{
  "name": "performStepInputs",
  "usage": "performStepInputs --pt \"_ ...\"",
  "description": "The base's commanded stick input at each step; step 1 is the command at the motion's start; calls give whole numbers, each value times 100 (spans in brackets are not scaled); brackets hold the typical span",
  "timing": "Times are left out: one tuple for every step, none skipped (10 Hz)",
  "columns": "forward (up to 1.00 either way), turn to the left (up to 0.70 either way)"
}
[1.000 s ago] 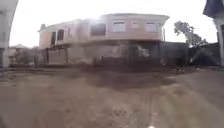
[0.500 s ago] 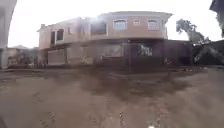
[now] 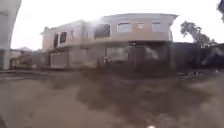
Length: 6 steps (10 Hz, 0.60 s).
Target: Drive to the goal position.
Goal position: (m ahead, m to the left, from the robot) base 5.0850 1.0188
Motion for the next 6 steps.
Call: performStepInputs --pt "100 0" --pt "100 0" --pt "100 0" --pt "100 0" --pt "100 0" --pt "100 19"
